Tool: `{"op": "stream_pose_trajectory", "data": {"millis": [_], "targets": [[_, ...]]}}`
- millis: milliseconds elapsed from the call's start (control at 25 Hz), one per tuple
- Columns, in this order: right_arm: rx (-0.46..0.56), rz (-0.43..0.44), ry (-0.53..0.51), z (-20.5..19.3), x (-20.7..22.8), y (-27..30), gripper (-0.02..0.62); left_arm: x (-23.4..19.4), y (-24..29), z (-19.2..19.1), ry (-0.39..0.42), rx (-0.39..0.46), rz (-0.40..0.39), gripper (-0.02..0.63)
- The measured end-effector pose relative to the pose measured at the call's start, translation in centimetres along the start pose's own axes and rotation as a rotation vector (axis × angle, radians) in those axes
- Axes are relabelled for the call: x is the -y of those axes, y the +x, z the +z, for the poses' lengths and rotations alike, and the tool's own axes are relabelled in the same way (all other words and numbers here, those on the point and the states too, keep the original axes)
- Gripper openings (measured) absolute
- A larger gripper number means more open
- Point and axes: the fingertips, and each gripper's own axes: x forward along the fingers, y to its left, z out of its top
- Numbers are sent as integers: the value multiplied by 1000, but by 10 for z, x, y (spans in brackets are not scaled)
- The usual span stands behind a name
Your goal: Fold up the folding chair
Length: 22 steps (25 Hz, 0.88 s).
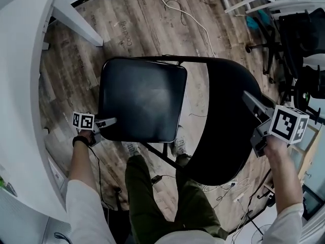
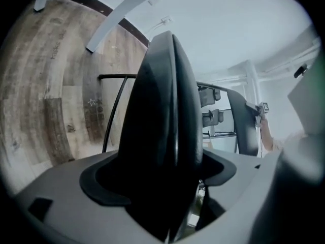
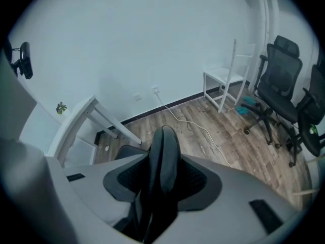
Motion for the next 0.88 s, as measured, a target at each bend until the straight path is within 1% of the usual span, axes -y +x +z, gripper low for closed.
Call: {"op": "stream_pose_trajectory", "data": {"millis": [120,200,520,680,880], "targets": [[32,130,57,4,-15,8,170,3,1,-3,-15,-31,-27,418],[35,159,71,6,-18,9,163,5,1,-5,-15,-35,-36,408],[28,168,91,6,-15,6,153,15,1,-6,6,-23,-14,396],[29,172,105,8,-10,-2,152,29,3,-8,12,-30,5,390],[23,151,137,8,5,-16,150,52,8,-11,16,-47,37,383]]}}
